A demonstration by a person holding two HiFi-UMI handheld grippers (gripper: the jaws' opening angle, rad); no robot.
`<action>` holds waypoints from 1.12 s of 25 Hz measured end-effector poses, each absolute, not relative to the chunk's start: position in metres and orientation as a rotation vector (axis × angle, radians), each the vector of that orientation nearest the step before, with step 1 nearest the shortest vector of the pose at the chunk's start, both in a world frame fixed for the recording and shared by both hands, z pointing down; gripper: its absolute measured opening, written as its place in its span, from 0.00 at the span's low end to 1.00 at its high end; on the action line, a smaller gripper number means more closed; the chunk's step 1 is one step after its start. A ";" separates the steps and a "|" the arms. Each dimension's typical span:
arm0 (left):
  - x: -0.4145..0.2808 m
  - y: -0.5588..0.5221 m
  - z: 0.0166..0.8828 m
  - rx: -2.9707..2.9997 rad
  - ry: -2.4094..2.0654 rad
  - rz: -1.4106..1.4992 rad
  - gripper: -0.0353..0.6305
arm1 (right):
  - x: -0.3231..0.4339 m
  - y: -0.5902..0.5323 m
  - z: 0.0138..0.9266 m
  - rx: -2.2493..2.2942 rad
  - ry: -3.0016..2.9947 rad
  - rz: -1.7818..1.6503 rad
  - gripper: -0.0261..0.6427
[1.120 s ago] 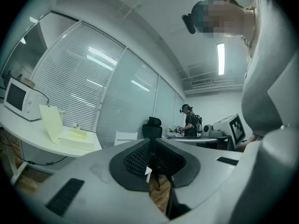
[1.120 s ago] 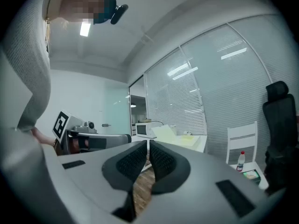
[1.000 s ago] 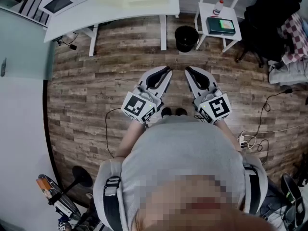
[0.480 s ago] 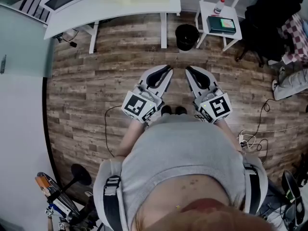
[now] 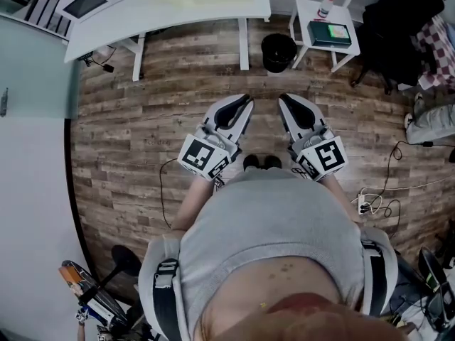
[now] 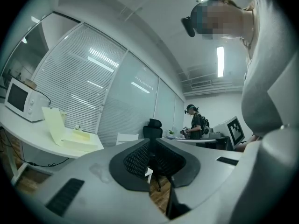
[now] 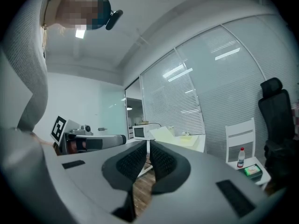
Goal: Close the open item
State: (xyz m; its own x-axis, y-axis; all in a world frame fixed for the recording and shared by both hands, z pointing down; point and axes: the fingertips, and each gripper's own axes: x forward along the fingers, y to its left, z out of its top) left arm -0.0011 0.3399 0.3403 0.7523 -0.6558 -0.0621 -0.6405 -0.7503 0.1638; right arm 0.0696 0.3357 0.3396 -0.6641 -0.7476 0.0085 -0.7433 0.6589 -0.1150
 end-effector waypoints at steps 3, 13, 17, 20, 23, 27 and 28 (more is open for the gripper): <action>-0.011 0.335 0.341 2.822 -1.028 -0.181 0.11 | 0.061 0.331 0.339 -1.295 2.817 -0.162 0.15; -0.041 0.327 0.345 2.812 -1.004 -0.204 0.11 | 0.032 0.326 0.337 -1.343 2.809 -0.112 0.15; -0.047 0.319 0.349 2.803 -1.018 -0.207 0.11 | 0.029 0.317 0.342 -1.345 2.809 -0.134 0.15; -0.049 0.310 0.353 2.797 -1.033 -0.200 0.11 | 0.024 0.307 0.347 -1.320 2.818 -0.153 0.15; -0.051 0.295 0.355 2.802 -1.046 -0.185 0.11 | 0.020 0.293 0.352 -1.293 2.847 -0.173 0.15; -0.047 0.264 0.355 2.800 -1.061 -0.190 0.11 | 0.024 0.261 0.351 -1.274 2.840 -0.160 0.15; -0.046 0.255 0.354 2.799 -1.063 -0.191 0.11 | 0.025 0.250 0.351 -1.269 2.838 -0.156 0.15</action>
